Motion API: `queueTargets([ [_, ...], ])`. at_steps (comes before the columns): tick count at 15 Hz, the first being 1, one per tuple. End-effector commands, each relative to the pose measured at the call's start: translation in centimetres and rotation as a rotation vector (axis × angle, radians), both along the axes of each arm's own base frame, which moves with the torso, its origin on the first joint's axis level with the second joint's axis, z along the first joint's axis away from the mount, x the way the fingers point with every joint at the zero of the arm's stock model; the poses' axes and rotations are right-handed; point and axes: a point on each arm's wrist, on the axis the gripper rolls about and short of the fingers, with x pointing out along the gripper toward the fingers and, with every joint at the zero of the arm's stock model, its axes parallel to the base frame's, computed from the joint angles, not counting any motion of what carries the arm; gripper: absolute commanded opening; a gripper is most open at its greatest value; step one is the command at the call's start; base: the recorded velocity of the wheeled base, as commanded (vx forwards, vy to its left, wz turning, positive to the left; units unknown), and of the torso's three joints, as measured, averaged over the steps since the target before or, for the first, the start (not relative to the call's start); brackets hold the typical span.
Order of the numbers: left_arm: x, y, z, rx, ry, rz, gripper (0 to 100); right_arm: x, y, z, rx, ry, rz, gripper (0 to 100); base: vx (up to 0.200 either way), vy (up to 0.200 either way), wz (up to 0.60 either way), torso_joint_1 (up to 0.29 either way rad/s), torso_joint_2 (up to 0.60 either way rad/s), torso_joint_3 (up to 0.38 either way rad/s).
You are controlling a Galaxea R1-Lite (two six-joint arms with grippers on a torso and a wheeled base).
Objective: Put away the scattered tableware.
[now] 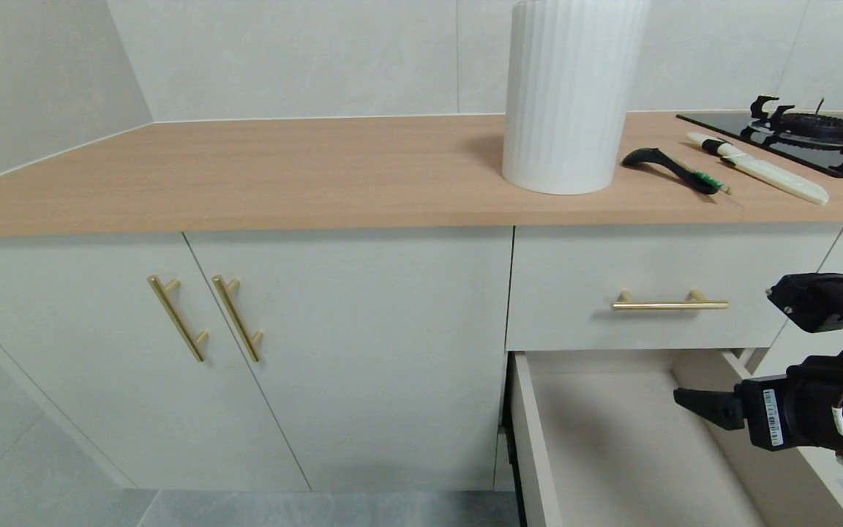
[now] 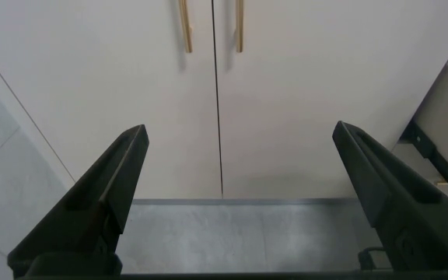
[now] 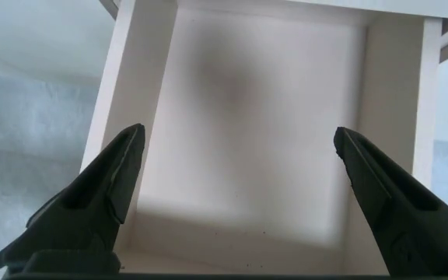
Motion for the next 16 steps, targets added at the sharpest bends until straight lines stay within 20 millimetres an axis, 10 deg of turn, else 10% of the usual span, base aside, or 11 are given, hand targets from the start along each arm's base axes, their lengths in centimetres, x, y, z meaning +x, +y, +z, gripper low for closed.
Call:
queueTargets([
  [1, 0.01, 0.0, -0.01, 0.0, 0.002, 0.001, 100, -0.02, -0.01, 0.08, 0.002, -0.004, 0.0, 100, 0.0, 0.0, 0.0, 0.032, -0.23, -0.193],
  [16, 0.01, 0.0, -0.01, 0.0, 0.002, 0.001, 100, 0.14, 0.06, -0.08, -0.009, 0.0, -0.003, 100, 0.0, 0.0, 0.0, 0.14, -0.42, -0.286],
])
